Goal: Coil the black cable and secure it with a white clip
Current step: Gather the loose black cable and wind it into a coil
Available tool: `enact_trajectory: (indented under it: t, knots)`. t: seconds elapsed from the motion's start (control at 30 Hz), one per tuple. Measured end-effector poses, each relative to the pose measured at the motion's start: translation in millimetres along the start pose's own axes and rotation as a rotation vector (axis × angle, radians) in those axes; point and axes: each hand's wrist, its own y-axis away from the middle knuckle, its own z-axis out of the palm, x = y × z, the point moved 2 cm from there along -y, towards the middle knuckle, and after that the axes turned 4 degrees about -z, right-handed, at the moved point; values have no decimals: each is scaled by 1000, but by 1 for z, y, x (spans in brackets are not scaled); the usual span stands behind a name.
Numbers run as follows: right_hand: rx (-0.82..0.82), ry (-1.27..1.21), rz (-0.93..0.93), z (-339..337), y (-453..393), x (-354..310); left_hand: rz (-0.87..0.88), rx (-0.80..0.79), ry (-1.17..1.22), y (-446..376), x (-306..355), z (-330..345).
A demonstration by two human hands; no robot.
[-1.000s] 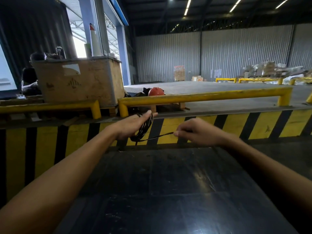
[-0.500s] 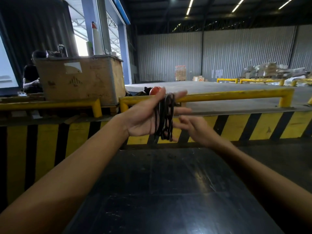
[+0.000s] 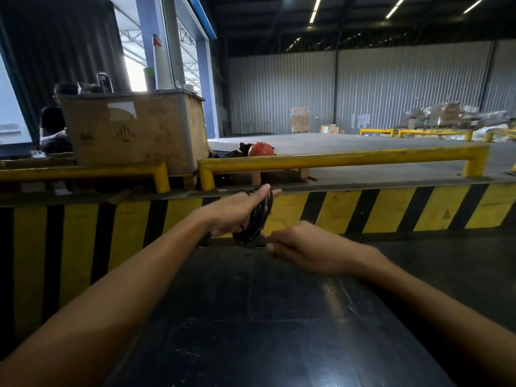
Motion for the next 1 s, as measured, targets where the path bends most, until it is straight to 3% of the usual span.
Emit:
enact_trajectory:
  t: [0.13,0.27,0.63,0.8,1.0]
  knots:
    - [65,-16,-81,-26,9,10,-102,-154,-142,15,1,14]
    - [141,-217,13,-22,18,32,-150,-276,-12,14,-7,26]
    - [516,-846,179,0,37,48,66,-342,384,10,3,61]
    - [557,-1131,200,12,37,42,94,-493,537,11,9,69]
    - [454,-1381,192,19,41,34,82,-650,642,10,6,76]
